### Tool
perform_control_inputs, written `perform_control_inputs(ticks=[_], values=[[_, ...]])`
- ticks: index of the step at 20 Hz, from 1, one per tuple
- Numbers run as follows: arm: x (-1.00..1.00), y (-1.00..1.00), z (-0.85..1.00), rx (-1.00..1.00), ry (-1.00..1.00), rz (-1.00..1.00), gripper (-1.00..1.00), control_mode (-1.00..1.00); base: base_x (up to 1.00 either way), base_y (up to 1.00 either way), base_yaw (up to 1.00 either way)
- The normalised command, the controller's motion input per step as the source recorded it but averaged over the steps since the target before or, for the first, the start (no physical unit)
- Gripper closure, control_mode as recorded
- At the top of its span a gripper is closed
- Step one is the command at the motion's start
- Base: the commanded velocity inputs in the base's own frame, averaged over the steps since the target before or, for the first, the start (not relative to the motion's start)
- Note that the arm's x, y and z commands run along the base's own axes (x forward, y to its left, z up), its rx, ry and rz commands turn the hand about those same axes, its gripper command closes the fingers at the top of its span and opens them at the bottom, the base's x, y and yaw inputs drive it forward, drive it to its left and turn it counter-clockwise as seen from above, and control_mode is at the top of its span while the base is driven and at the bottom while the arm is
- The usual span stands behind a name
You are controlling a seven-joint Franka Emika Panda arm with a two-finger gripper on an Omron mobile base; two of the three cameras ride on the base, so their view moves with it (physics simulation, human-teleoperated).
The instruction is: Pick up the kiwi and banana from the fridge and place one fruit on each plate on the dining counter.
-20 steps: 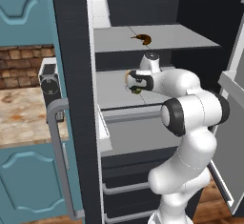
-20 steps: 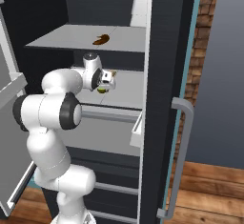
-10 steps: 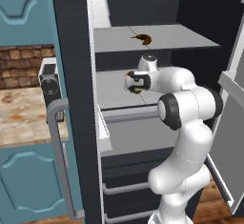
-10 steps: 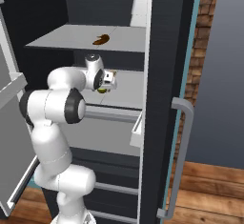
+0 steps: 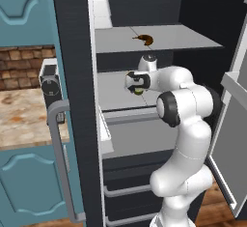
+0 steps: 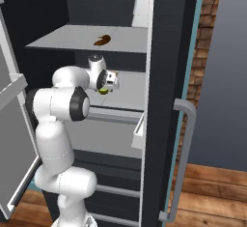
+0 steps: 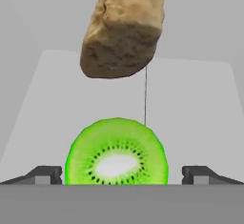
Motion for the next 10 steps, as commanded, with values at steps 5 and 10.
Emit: perform_control_inputs(ticks=[5,10], values=[[0.06,0.03,-0.16,0.0,0.01,0.0,-1.0,-1.0,0.0,0.0,0.0],[0.01,0.06,-0.21,0.0,0.01,0.0,-1.0,-1.0,0.0,0.0,0.0]])
